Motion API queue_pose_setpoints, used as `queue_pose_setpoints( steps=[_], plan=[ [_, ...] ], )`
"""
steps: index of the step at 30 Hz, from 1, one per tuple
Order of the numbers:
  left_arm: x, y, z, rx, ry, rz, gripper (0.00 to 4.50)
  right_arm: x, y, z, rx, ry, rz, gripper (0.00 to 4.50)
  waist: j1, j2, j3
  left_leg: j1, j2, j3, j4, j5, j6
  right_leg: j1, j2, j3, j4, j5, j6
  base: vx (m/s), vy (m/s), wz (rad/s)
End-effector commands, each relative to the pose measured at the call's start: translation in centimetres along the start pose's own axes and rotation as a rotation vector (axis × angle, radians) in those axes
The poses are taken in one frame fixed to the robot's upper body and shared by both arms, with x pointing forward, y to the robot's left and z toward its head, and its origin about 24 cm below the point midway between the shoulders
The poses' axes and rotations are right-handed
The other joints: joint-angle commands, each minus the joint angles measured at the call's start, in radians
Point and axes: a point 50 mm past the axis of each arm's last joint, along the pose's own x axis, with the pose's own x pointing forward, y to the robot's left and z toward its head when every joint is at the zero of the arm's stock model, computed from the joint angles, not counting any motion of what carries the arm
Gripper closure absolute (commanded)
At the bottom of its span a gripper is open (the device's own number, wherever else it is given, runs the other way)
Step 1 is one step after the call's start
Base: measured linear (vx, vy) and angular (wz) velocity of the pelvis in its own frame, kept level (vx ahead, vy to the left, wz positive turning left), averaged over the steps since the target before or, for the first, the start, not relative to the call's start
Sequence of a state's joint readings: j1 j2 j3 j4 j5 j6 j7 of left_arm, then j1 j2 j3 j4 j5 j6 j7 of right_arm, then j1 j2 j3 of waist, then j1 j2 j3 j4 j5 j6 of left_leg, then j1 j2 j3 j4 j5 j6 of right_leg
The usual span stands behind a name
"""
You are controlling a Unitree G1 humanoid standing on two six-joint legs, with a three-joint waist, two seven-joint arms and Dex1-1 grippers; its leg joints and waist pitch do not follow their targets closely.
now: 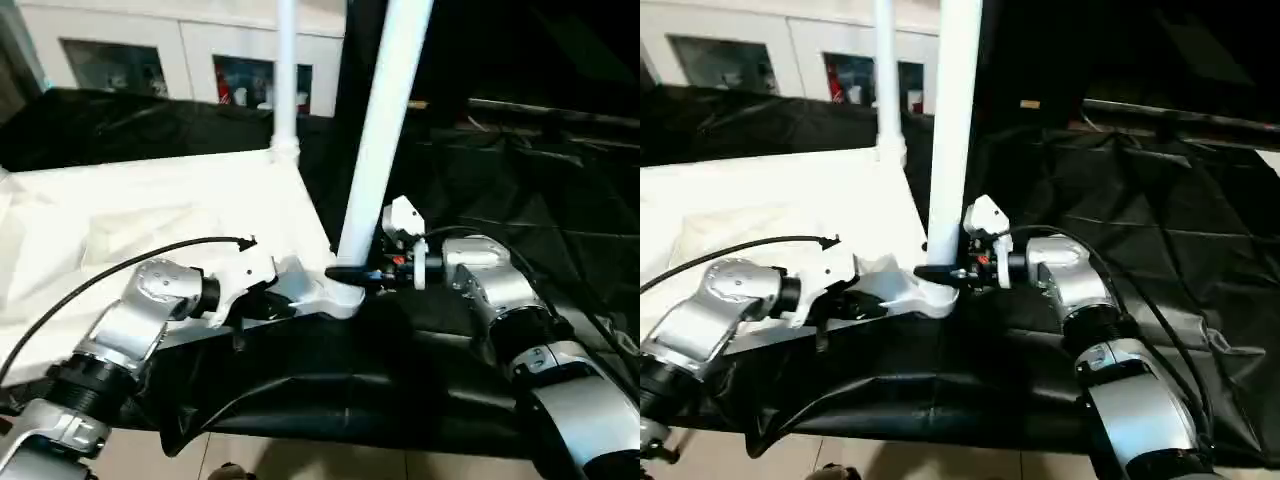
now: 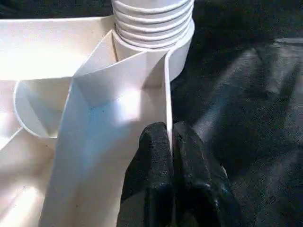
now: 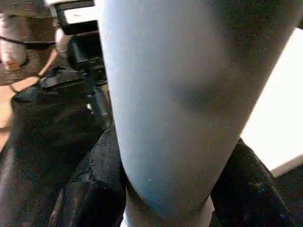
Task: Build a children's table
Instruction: Insert table leg to table base
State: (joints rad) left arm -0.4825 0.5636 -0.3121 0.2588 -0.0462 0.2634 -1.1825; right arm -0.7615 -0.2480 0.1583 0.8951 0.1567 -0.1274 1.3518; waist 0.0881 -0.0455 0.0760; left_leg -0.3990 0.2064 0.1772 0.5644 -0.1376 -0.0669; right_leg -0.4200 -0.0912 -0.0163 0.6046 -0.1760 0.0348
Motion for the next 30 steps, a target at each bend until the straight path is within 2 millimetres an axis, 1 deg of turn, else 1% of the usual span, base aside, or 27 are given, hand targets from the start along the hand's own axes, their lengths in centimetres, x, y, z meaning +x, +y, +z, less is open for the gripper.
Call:
queue_pose_setpoints(
  steps=[1,3,4,6,8,9,10,11,12,13,14,15,16,17,18,19,20,21,22,23,24,25,26,27,28,29,30],
  plan=[
    [0.0,-0.4,2.2,0.084,-0.054,-0.085,4.5,0.1,1.9,-4.2,0.129,0.152,0.071,2.61,-0.003,0.024,-0.032,0.03,0.02,-0.007,-0.09,-0.524,-0.031,0.01,-0.026,0.017,-0.083,-0.379,-0.194,0.0,0.0,0.0],
    [-0.1,-0.3,2.3,0.08,-0.057,-0.074,4.5,0.3,2.0,-4.2,0.128,0.139,0.075,2.61,-0.002,0.025,-0.031,0.031,0.02,-0.005,-0.092,-0.499,-0.03,0.012,-0.026,0.018,-0.082,-0.349,-0.205,0.0,0.0,0.0],
    [-0.1,-0.1,2.4,0.078,-0.059,-0.061,4.5,0.4,2.0,-4.2,0.127,0.133,0.072,2.61,-0.003,0.024,-0.029,0.03,0.021,-0.003,-0.092,-0.48,-0.026,0.014,-0.025,0.018,-0.081,-0.324,-0.214,0.0,0.0,0.0],
    [0.0,0.3,2.6,0.067,-0.063,-0.018,4.5,0.5,1.9,-4.3,0.125,0.119,0.035,2.61,-0.003,0.024,-0.025,0.029,0.02,-0.002,-0.094,-0.477,-0.023,0.014,-0.026,0.018,-0.083,-0.34,-0.215,0.0,0.0,0.0],
    [0.2,1.0,2.9,0.041,-0.062,0.048,4.5,0.7,1.4,-4.4,0.141,0.097,-0.075,2.61,-0.003,0.024,-0.019,0.033,0.021,-0.003,-0.096,-0.508,-0.032,0.008,-0.029,0.02,-0.091,-0.404,-0.201,0.0,0.0,0.0],
    [0.2,1.1,2.9,0.035,-0.06,0.058,4.5,0.7,1.2,-4.5,0.15,0.095,-0.099,2.61,-0.003,0.024,-0.018,0.034,0.021,-0.005,-0.098,-0.519,-0.036,0.007,-0.03,0.02,-0.093,-0.428,-0.196,0.0,0.0,0.0],
    [0.3,1.4,3.1,0.017,-0.065,0.078,4.5,0.8,0.9,-4.6,0.161,0.102,-0.162,2.61,-0.005,0.023,-0.014,0.036,0.02,-0.007,-0.099,-0.543,-0.045,0.003,-0.032,0.021,-0.098,-0.476,-0.185,0.0,0.0,0.0],
    [0.4,2.0,3.7,-0.04,-0.075,0.135,4.5,0.9,0.3,-5.0,0.198,0.118,-0.303,2.61,-0.01,0.023,-0.009,0.035,0.018,-0.012,-0.102,-0.569,-0.058,0.001,-0.035,0.019,-0.102,-0.536,-0.17,-0.053,0.003,-0.06],
    [0.5,2.2,3.9,-0.069,-0.079,0.16,4.5,1.0,0.1,-5.2,0.215,0.127,-0.357,2.61,-0.014,0.024,-0.005,0.035,0.017,-0.013,-0.103,-0.585,-0.069,-0.001,-0.035,0.019,-0.103,-0.573,-0.159,-0.053,0.003,-0.06],
    [0.8,2.8,4.5,-0.107,-0.062,0.223,4.5,1.4,-0.3,-5.5,0.253,0.138,-0.455,2.61,-0.011,0.041,-0.006,0.044,0.014,-0.025,-0.103,-0.632,-0.081,-0.003,-0.041,0.013,-0.111,-0.658,-0.137,-0.071,0.011,-0.11],
    [0.9,3.2,4.7,-0.128,-0.051,0.259,4.5,1.6,-0.4,-5.6,0.274,0.14,-0.49,2.61,-0.019,0.038,-0.003,0.037,0.013,-0.031,-0.106,-0.647,-0.088,0.001,-0.041,0.007,-0.113,-0.67,-0.126,-0.072,0.028,-0.16],
    [0.9,3.2,4.7,-0.128,-0.051,0.259,4.5,1.6,-0.4,-5.6,0.274,0.14,-0.49,2.61,-0.022,0.036,0.0,0.035,0.012,-0.033,-0.109,-0.657,-0.089,0.004,-0.04,0.002,-0.118,-0.683,-0.118,-0.072,0.028,-0.16],
    [1.1,3.5,5.0,-0.153,-0.041,0.305,4.5,2.0,-0.4,-5.8,0.301,0.146,-0.531,2.61,-0.027,0.035,0.0,0.035,0.01,-0.036,-0.111,-0.671,-0.085,0.007,-0.04,-0.004,-0.12,-0.687,-0.111,-0.056,0.044,-0.17],
    [1.8,4.0,5.5,-0.193,-0.029,0.362,4.5,2.9,-0.4,-6.2,0.352,0.162,-0.593,2.61,-0.031,0.039,0.0,0.038,0.01,-0.034,-0.111,-0.667,-0.078,0.005,-0.043,-0.006,-0.126,-0.674,-0.117,0.0,0.0,0.0],
    [2.2,4.0,5.7,-0.211,-0.02,0.38,4.5,3.3,-0.3,-6.3,0.381,0.172,-0.611,2.61,-0.031,0.042,0.003,0.042,0.01,-0.035,-0.111,-0.672,-0.077,0.002,-0.043,-0.009,-0.13,-0.673,-0.12,0.0,0.0,0.0],
    [2.4,4.1,5.8,-0.218,-0.016,0.388,4.5,3.5,-0.3,-6.4,0.392,0.176,-0.618,2.61,-0.031,0.049,0.005,0.049,0.011,-0.034,-0.113,-0.696,-0.078,0.0,-0.042,-0.014,-0.138,-0.666,-0.121,0.0,0.0,0.0],
    [3.3,4.2,6.1,-0.244,-0.001,0.419,4.5,4.3,-0.2,-6.5,0.417,0.19,-0.642,2.61,-0.031,0.049,0.006,0.049,0.01,-0.038,-0.116,-0.708,-0.076,0.006,-0.042,-0.022,-0.141,-0.658,-0.116,0.0,0.0,0.0],
    [3.9,4.2,6.4,-0.26,0.011,0.44,4.5,4.8,-0.1,-6.5,0.43,0.201,-0.656,2.61,-0.031,0.048,0.008,0.047,0.009,-0.037,-0.117,-0.708,-0.075,0.006,-0.042,-0.023,-0.142,-0.656,-0.114,0.0,0.0,0.0],
    [4.6,4.3,6.6,-0.271,0.027,0.474,4.5,5.5,-0.1,-6.4,0.439,0.207,-0.676,2.61,-0.031,0.048,0.009,0.051,0.008,-0.035,-0.116,-0.709,-0.074,0.004,-0.042,-0.025,-0.148,-0.659,-0.11,-0.053,0.011,-0.02],
    [5.3,4.3,6.8,-0.276,0.042,0.502,4.5,6.2,-0.1,-6.1,0.45,0.209,-0.694,2.61,-0.033,0.043,0.014,0.075,0.004,-0.034,-0.112,-0.741,-0.063,-0.003,-0.035,-0.045,-0.171,-0.694,-0.086,-0.058,0.008,-0.03],
    [5.3,4.3,6.9,-0.276,0.043,0.503,4.5,6.2,-0.1,-6.1,0.451,0.209,-0.695,2.61,-0.035,0.045,0.018,0.072,0.004,-0.035,-0.117,-0.746,-0.057,0.003,-0.035,-0.054,-0.176,-0.705,-0.076,-0.058,0.008,-0.03],
    [5.6,4.4,6.9,-0.282,0.045,0.514,4.5,6.5,-0.1,-5.9,0.454,0.207,-0.697,2.61,-0.035,0.057,0.023,0.072,0.01,-0.038,-0.13,-0.788,-0.055,0.015,-0.029,-0.074,-0.182,-0.696,-0.062,0.0,0.0,0.0],
    [5.7,4.5,6.9,-0.286,0.044,0.519,4.5,6.6,-0.1,-5.8,0.456,0.206,-0.697,2.61,-0.034,0.074,0.029,0.052,0.027,-0.034,-0.175,-0.887,-0.066,0.044,-0.003,-0.1,-0.141,-0.598,-0.071,-0.09,0.01,-0.01],
    [5.8,4.5,6.8,-0.297,0.046,0.522,4.5,6.9,0.0,-5.7,0.473,0.203,-0.699,2.61,0.024,0.103,0.027,-0.048,0.062,0.003,-0.262,-0.999,-0.079,0.125,0.013,-0.083,0.078,-0.336,-0.117,-0.09,0.01,-0.01],
    [5.8,4.5,6.8,-0.297,0.046,0.522,4.5,6.9,0.0,-5.7,0.473,0.203,-0.699,2.61,0.024,0.103,0.027,-0.048,0.062,0.003,-0.262,-0.999,-0.079,0.125,0.013,-0.083,0.078,-0.336,-0.117,-0.084,-0.041,0.2],
    [5.8,4.5,6.7,-0.299,0.047,0.52,4.5,7.0,0.0,-5.6,0.475,0.201,-0.692,2.61,0.048,0.046,0.01,0.043,0.028,0.06,-0.206,-0.769,-0.041,0.038,-0.015,0.002,0.03,-0.524,-0.074,0.034,-0.155,0.19],
    [5.7,4.5,6.7,-0.3,0.048,0.519,4.5,7.1,0.0,-5.6,0.479,0.203,-0.688,2.61,0.032,-0.012,-0.009,0.113,-0.001,0.025,-0.067,-0.563,-0.029,-0.02,-0.07,0.017,-0.103,-0.78,-0.043,0.034,-0.155,0.19]
  ],
)
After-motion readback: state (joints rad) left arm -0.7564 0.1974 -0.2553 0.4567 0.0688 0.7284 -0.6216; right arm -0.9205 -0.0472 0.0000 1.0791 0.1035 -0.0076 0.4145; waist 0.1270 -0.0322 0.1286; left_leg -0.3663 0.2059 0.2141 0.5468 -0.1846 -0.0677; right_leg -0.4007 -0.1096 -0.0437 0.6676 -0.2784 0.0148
